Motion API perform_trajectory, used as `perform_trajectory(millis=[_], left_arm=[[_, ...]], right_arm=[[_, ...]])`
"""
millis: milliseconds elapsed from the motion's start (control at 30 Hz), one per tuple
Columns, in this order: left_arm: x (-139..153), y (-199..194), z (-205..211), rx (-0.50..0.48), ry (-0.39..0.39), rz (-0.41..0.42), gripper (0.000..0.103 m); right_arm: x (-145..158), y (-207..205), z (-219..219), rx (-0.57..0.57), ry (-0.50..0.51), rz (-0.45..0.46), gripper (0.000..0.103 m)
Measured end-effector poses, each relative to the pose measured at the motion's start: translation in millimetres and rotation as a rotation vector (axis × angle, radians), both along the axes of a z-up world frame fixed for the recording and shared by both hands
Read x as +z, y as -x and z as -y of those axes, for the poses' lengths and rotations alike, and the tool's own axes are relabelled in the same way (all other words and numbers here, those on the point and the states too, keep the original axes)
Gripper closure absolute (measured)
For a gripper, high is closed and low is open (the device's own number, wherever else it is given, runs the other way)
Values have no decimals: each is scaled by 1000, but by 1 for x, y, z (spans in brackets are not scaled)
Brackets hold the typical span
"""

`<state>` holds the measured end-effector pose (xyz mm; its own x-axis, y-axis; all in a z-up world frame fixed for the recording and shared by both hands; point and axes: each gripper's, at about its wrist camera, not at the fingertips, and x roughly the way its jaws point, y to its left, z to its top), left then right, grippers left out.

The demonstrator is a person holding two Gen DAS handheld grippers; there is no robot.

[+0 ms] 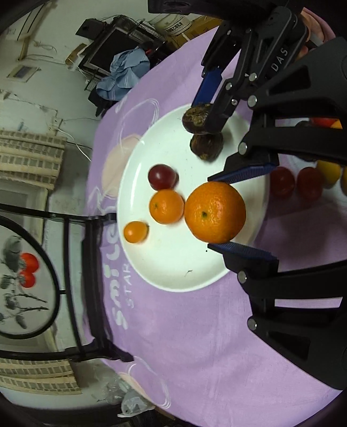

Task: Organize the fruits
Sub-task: 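Grasp a passion fruit with the right tool while the left tool grasps a tangerine, then grasp a green-yellow fruit with the left tool while the right tool grasps an orange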

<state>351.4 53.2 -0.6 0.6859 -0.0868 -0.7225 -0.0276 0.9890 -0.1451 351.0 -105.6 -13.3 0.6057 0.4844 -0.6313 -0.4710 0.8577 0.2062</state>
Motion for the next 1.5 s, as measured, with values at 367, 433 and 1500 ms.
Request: perform_trajectory(millis=[367,433,1500], left_arm=[[25,27,-9,91,-55,97,11],[37,49,-14,108,-50,147,4],[0,123,-55,261,-56,27,2]], right_arm=[[27,32,10,71,-40,42,47],[30,45,14,83,-39,54,47],[-18,166,32,313,84,-184,47]])
